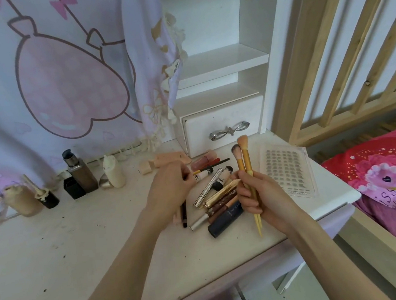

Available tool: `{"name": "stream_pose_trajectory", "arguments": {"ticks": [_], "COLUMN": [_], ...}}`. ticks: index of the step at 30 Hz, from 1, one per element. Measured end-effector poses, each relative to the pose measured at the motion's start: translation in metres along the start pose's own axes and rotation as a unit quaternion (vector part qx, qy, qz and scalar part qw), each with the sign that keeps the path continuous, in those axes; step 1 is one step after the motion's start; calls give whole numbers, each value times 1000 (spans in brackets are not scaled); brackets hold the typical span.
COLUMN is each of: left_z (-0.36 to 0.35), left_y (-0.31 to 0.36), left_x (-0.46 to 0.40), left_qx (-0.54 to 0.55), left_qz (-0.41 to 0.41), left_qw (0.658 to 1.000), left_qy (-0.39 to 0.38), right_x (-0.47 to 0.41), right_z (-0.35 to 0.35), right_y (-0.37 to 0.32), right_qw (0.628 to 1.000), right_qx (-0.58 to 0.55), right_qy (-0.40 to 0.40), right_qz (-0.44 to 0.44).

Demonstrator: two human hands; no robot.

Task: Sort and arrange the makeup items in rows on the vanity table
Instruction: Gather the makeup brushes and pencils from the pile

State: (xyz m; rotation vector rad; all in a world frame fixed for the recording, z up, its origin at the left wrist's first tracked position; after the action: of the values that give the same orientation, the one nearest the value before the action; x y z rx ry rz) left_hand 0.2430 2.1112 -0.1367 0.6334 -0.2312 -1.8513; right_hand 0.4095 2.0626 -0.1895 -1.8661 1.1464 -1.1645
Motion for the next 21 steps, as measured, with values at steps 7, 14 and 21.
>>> {"name": "stream_pose_trajectory", "arguments": {"ticks": [7,14,21], "left_z": [70,57,-15], "left_y": [21,45,23], "left_x": [6,7,25], "left_qx": [235,330,-22], "left_qz": [-51,-81,-96], "left_qw": [969,940,989], "left_qy": [53,28,-113], "right_x": [18,26,22], "right_z": [-1,-38,-5], "right_y": [-63,-51,-22], "right_qw": [930,934,965], "right_qx": [248,296,213], "right_qy": [189,46,71], "right_qz": [193,193,136]}}
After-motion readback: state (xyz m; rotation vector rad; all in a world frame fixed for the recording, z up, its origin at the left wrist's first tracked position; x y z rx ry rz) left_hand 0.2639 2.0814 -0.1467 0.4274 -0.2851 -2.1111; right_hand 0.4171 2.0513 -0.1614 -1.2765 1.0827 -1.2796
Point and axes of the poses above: each hand's wrist, its own x-axis away from the middle knuckle, its own z-axis out of the back of the hand, y = z × x, the point moved 8 cm from there along -x, towards the middle knuckle, and after that the axes turned 11 degrees about -z, right-handed, at the moved point
